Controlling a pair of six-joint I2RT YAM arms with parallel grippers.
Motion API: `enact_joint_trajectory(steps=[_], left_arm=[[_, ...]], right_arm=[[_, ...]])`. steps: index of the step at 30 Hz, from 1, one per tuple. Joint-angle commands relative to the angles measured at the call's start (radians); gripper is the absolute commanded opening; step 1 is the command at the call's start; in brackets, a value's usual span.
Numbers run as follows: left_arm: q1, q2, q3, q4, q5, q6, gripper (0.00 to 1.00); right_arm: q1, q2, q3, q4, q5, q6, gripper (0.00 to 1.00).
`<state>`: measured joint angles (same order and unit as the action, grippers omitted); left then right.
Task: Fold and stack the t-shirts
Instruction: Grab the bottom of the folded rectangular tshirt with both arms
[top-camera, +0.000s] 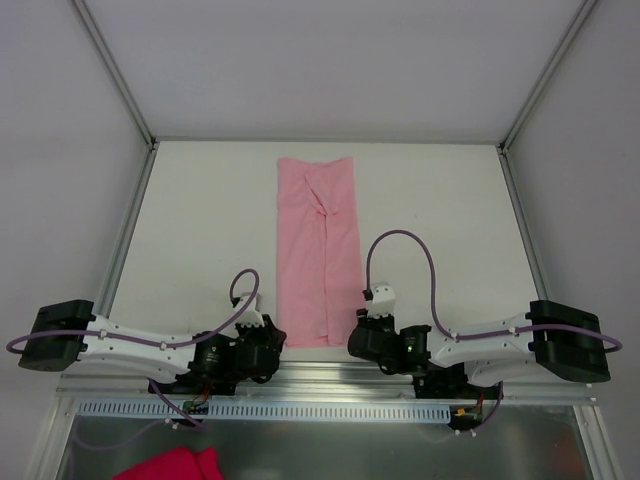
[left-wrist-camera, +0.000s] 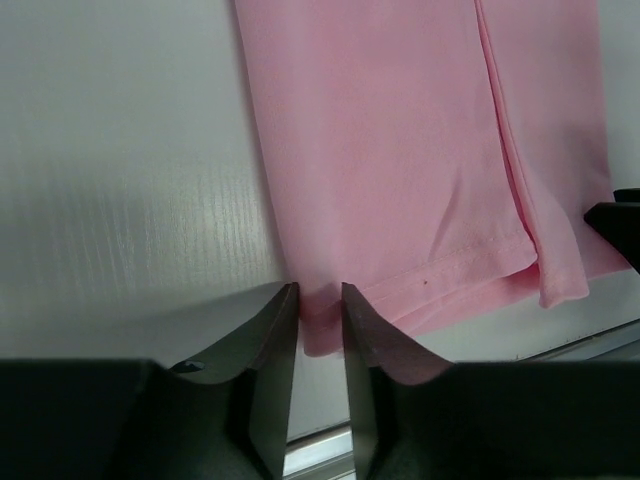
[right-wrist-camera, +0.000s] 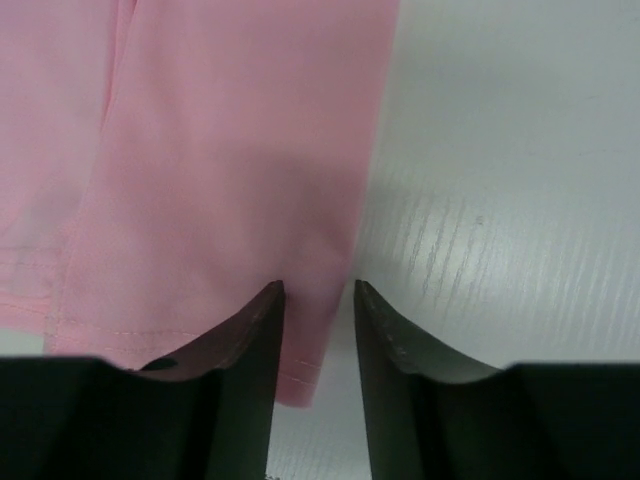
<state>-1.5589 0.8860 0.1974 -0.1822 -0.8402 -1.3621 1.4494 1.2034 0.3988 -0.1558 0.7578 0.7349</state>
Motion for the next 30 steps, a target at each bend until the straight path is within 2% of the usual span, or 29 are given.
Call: enact_joint_trajectory(steps=[1, 2, 3, 4, 5, 6, 7, 18, 19, 20, 21, 22, 24, 25, 28, 30], left_arm=[[-0.012, 0.016, 0.042, -0.028, -0.040, -0.019, 0.21], [-0.012, 0.019, 0.048, -0.033, -0.040, -0.019, 0.17], [-0.012, 0.021, 0.051, -0.042, -0.040, -0.022, 0.13], [-0.012, 0.021, 0.054, -0.046, -0.042, -0.023, 0.03], [-0.012, 0.022, 0.054, -0.045, -0.042, -0.025, 0.00], [-0.012, 0.021, 0.056, -0.049, -0.040, -0.022, 0.00], [-0.012, 0.021, 0.059, -0.054, -0.040, -0.022, 0.00], [-0.024, 0.042, 0.094, -0.062, -0.042, 0.012, 0.00], [-0.024, 0.048, 0.103, -0.056, -0.040, 0.020, 0.06], [-0.024, 0.071, 0.106, -0.053, -0.037, 0.023, 0.18], [-0.024, 0.080, 0.112, -0.042, -0.034, 0.030, 0.40], [-0.024, 0.091, 0.115, -0.034, -0.031, 0.035, 0.47], [-0.026, 0.119, 0.117, -0.011, -0.017, 0.040, 0.56], [-0.026, 0.125, 0.116, 0.001, -0.011, 0.043, 0.64], [-0.039, 0.143, 0.117, 0.029, 0.009, 0.043, 0.71], [-0.052, 0.143, 0.116, 0.027, 0.003, 0.032, 0.72]], right_arm=[[0.003, 0.005, 0.031, -0.021, 0.011, 0.046, 0.34], [0.002, 0.005, 0.026, -0.019, 0.005, 0.046, 0.24], [0.000, 0.005, 0.026, -0.016, 0.005, 0.044, 0.19], [-0.001, 0.005, 0.028, -0.016, 0.003, 0.044, 0.16], [-0.001, 0.004, 0.028, -0.014, 0.002, 0.043, 0.12], [-0.003, 0.004, 0.026, -0.016, 0.003, 0.040, 0.03], [-0.003, 0.001, 0.026, -0.014, 0.005, 0.041, 0.01], [-0.007, -0.001, 0.035, 0.012, 0.002, -0.006, 0.01], [-0.007, 0.001, 0.037, 0.012, 0.005, -0.011, 0.01], [-0.009, 0.004, 0.035, 0.010, 0.008, -0.012, 0.01], [-0.011, 0.005, 0.035, 0.009, 0.008, -0.012, 0.01], [-0.012, 0.007, 0.037, 0.010, 0.006, -0.011, 0.01], [-0.017, 0.010, 0.035, 0.010, 0.003, -0.011, 0.01], [-0.018, 0.008, 0.034, 0.012, 0.003, -0.011, 0.01], [-0.021, 0.007, 0.031, 0.013, 0.003, -0.014, 0.01], [-0.024, 0.005, 0.028, 0.016, 0.002, -0.015, 0.01]])
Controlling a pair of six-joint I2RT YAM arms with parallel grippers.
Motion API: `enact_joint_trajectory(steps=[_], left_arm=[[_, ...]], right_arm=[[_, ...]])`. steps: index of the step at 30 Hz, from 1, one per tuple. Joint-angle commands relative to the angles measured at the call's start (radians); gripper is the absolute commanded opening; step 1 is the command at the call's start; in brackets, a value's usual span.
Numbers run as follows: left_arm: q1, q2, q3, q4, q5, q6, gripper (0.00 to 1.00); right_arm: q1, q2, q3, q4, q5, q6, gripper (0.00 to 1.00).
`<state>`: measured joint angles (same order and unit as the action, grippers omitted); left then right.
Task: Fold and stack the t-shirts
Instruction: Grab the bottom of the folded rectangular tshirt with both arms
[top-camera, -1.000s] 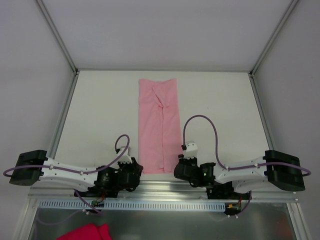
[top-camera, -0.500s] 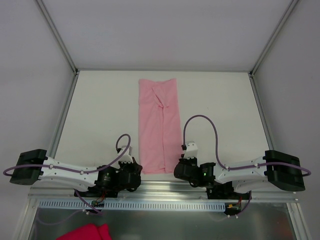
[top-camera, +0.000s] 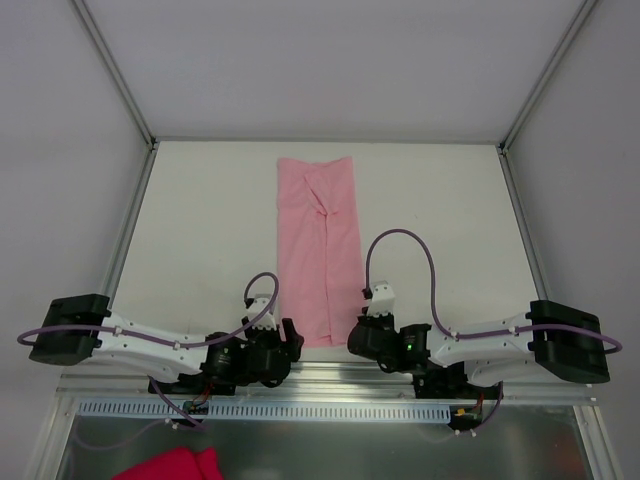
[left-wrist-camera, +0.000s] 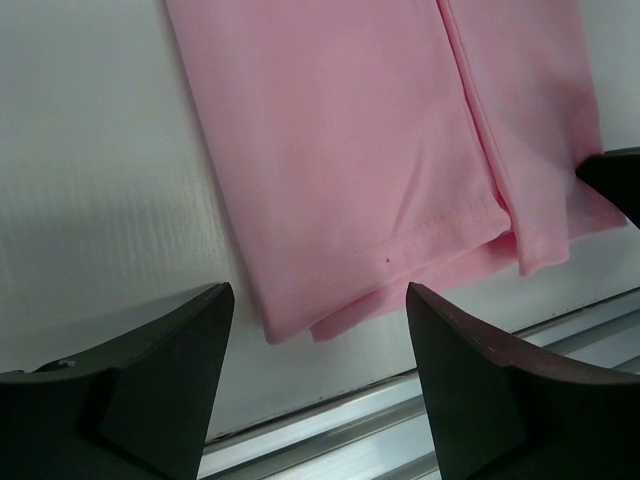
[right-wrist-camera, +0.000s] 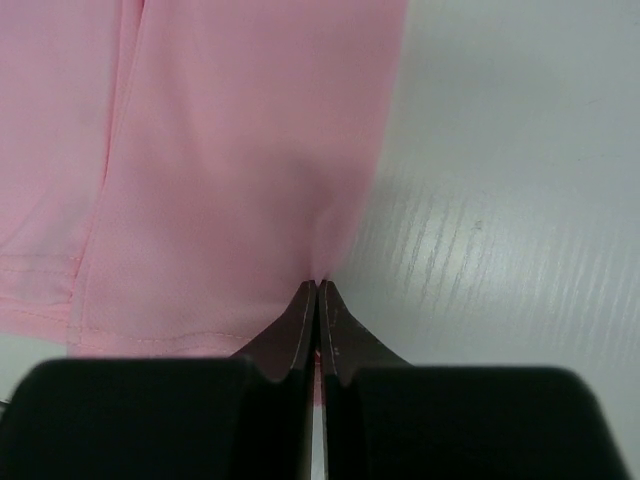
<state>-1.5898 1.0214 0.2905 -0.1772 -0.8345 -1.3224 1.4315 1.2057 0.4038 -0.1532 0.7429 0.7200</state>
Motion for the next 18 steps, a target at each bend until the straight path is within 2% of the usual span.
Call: enact_joint_trajectory(steps=[1, 3, 6, 7, 10, 12, 13, 18], left_arm=[[-0.030, 0.006, 0.022, 0.015, -0.008, -0.032, 0.71], [-0.038, -0.001, 0.018, -0.008, -0.021, -0.057, 0.68], [-0.048, -0.032, -0.010, 0.025, -0.014, -0.063, 0.56], [-0.050, -0.049, -0.017, 0.034, -0.011, -0.058, 0.47], [-0.048, -0.067, -0.025, 0.032, -0.008, -0.066, 0.44], [-0.050, -0.064, -0.027, 0.025, -0.009, -0.067, 0.49], [-0.050, -0.060, -0.027, 0.025, -0.008, -0.072, 0.60], [-0.050, -0.014, -0.017, -0.005, -0.006, -0.110, 0.73]], right_arm=[[-0.006, 0.002, 0.021, 0.015, 0.015, -0.002, 0.01], [-0.009, 0.000, 0.021, 0.018, 0.016, -0.007, 0.01], [-0.013, -0.005, 0.015, 0.018, 0.015, -0.005, 0.01], [-0.016, -0.006, 0.012, 0.020, 0.016, -0.005, 0.01], [-0.022, -0.015, 0.003, 0.023, 0.015, -0.005, 0.01], [-0.022, -0.026, -0.002, 0.018, 0.013, -0.005, 0.01], [-0.023, -0.029, -0.003, 0.018, 0.013, -0.005, 0.01], [-0.023, -0.077, -0.014, 0.006, 0.012, -0.010, 0.01]])
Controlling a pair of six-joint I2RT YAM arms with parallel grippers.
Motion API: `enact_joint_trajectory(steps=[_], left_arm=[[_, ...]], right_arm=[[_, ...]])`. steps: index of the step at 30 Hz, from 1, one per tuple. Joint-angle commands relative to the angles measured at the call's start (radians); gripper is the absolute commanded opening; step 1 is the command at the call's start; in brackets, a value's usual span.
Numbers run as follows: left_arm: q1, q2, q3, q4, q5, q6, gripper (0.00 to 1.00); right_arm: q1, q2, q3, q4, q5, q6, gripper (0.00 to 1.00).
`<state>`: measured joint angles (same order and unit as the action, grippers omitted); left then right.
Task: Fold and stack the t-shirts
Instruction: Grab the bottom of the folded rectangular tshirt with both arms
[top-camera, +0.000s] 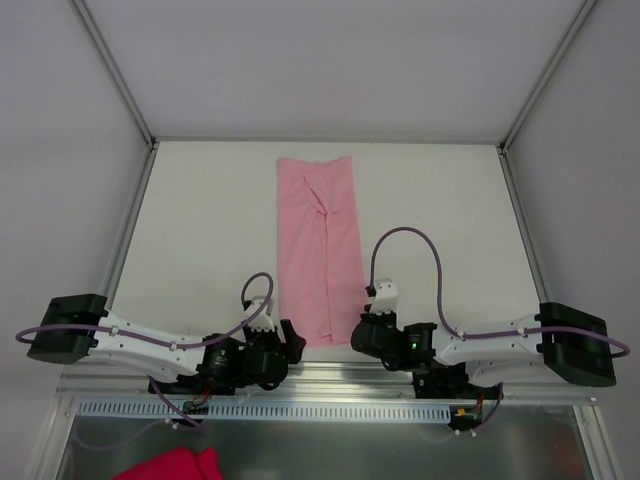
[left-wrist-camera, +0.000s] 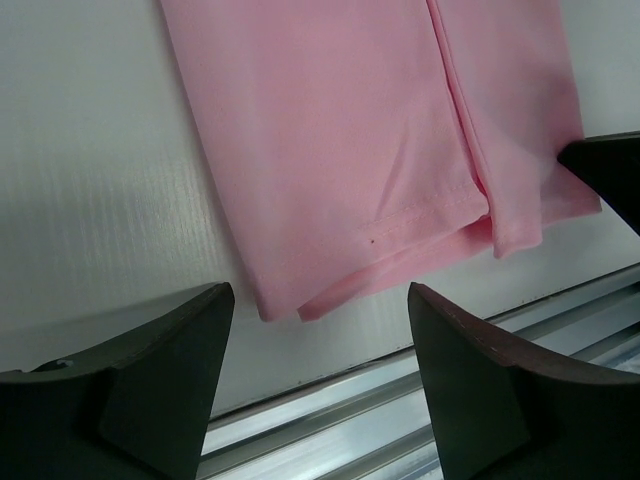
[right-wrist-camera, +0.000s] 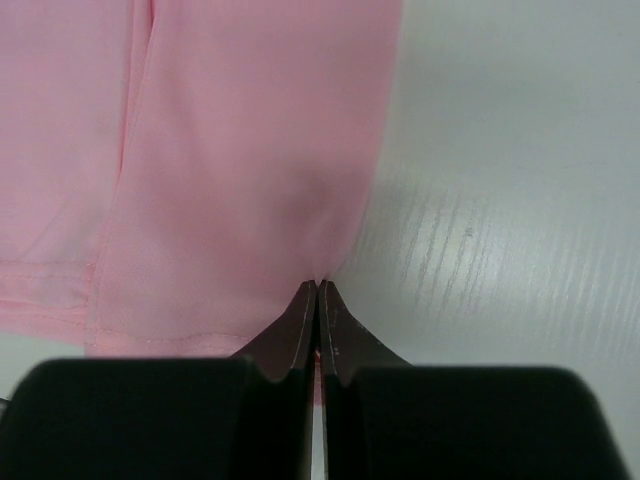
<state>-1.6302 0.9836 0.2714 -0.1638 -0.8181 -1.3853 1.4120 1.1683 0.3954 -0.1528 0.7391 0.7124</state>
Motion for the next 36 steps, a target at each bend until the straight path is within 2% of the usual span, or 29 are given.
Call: enact_joint_trajectory(steps=[1, 8, 11, 12, 15, 21, 24, 31, 36], left_arm=[[-0.010, 0.030, 0.006, -0.020, -0.023, -0.052, 0.73], [-0.010, 0.063, 0.017, -0.059, -0.041, -0.095, 0.65], [-0.010, 0.073, 0.015, -0.068, -0.046, -0.115, 0.50], [-0.008, 0.078, 0.015, -0.068, -0.046, -0.119, 0.37], [0.001, 0.099, 0.020, -0.089, -0.046, -0.150, 0.26], [0.004, 0.087, 0.009, -0.106, -0.055, -0.170, 0.33], [0.004, 0.078, 0.006, -0.108, -0.056, -0.169, 0.43], [0.006, 0.087, 0.003, -0.105, -0.052, -0.167, 0.36], [0.006, 0.089, -0.003, -0.088, -0.047, -0.156, 0.27]], right_arm=[[-0.004, -0.044, -0.007, 0.001, 0.016, -0.001, 0.01], [-0.002, -0.052, -0.007, -0.005, 0.014, -0.005, 0.01], [-0.002, -0.053, -0.006, -0.007, 0.013, -0.007, 0.01], [-0.002, -0.053, -0.007, -0.005, 0.013, -0.010, 0.01], [-0.001, -0.053, -0.006, -0.008, 0.014, -0.008, 0.01], [-0.002, -0.050, -0.006, -0.013, 0.013, -0.008, 0.01], [-0.002, -0.053, -0.006, -0.017, 0.017, -0.008, 0.01], [-0.002, -0.064, -0.007, -0.025, 0.023, -0.005, 0.01], [-0.002, -0.078, -0.013, -0.033, 0.026, -0.004, 0.01]])
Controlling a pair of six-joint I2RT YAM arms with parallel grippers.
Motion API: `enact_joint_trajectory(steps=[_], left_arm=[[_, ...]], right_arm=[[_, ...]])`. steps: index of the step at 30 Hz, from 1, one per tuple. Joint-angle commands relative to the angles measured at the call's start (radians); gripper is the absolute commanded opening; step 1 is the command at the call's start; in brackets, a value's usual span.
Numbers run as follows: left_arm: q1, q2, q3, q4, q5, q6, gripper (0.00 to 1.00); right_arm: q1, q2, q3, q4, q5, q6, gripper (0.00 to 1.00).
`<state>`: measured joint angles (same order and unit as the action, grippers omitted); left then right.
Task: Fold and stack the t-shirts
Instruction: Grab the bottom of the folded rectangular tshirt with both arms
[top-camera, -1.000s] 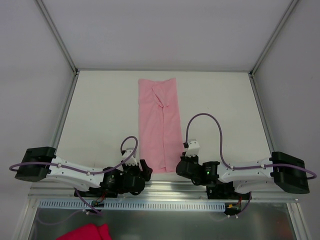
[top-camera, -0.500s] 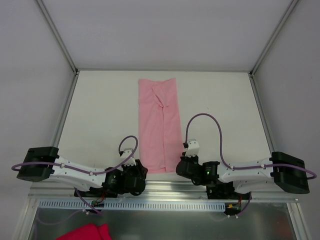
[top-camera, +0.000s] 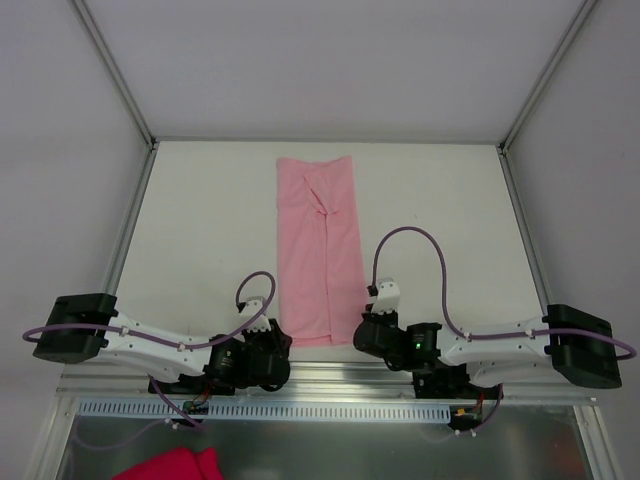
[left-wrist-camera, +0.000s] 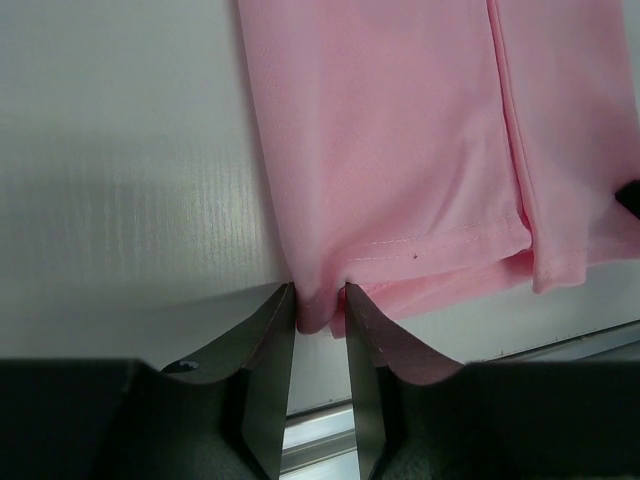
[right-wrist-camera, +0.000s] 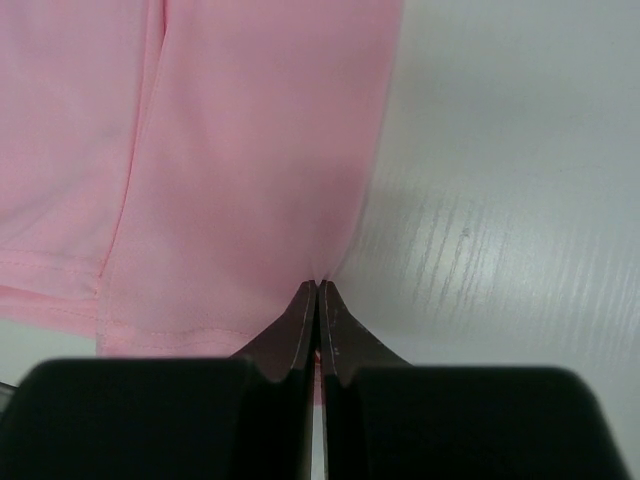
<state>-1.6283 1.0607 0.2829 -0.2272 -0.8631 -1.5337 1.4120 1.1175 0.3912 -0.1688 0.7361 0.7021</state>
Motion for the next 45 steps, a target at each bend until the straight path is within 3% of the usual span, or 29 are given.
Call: enact_joint_trajectory(steps=[1, 4, 6, 9, 11, 17, 24, 27, 31, 37, 45], left_arm=[[0.004, 0.012, -0.016, -0.021, -0.001, -0.005, 0.26], [0.005, 0.022, -0.019, -0.014, 0.001, -0.005, 0.23], [0.008, 0.030, -0.027, 0.009, 0.006, -0.002, 0.13], [0.015, 0.035, -0.028, 0.019, 0.010, 0.001, 0.09], [0.015, 0.027, -0.028, 0.017, 0.010, 0.006, 0.01], [0.015, -0.013, -0.033, 0.006, -0.001, 0.021, 0.00], [0.015, -0.030, 0.010, 0.026, 0.010, 0.125, 0.00], [0.005, -0.044, 0.027, 0.048, 0.019, 0.181, 0.00], [-0.018, -0.038, 0.084, -0.018, -0.008, 0.184, 0.00], [-0.088, -0.022, 0.194, -0.234, -0.099, 0.089, 0.00], [-0.131, 0.005, 0.248, -0.392, -0.134, -0.023, 0.00]], right_arm=[[-0.002, -0.030, -0.011, -0.015, 0.029, 0.007, 0.01], [-0.002, -0.036, -0.015, -0.020, 0.031, 0.007, 0.01], [-0.002, -0.041, -0.015, -0.023, 0.032, 0.008, 0.01], [-0.002, -0.045, -0.018, -0.028, 0.036, 0.010, 0.01], [-0.002, -0.045, -0.018, -0.031, 0.036, 0.010, 0.01], [-0.002, -0.001, -0.005, 0.015, -0.003, -0.013, 0.01], [0.008, 0.143, 0.017, 0.253, -0.125, -0.128, 0.01], [0.036, 0.182, 0.054, 0.281, -0.138, -0.179, 0.01], [0.061, 0.191, 0.092, 0.255, -0.095, -0.200, 0.01], [0.100, 0.160, 0.136, 0.100, 0.018, -0.176, 0.01], [0.145, 0.071, 0.156, -0.079, 0.118, -0.096, 0.01]])
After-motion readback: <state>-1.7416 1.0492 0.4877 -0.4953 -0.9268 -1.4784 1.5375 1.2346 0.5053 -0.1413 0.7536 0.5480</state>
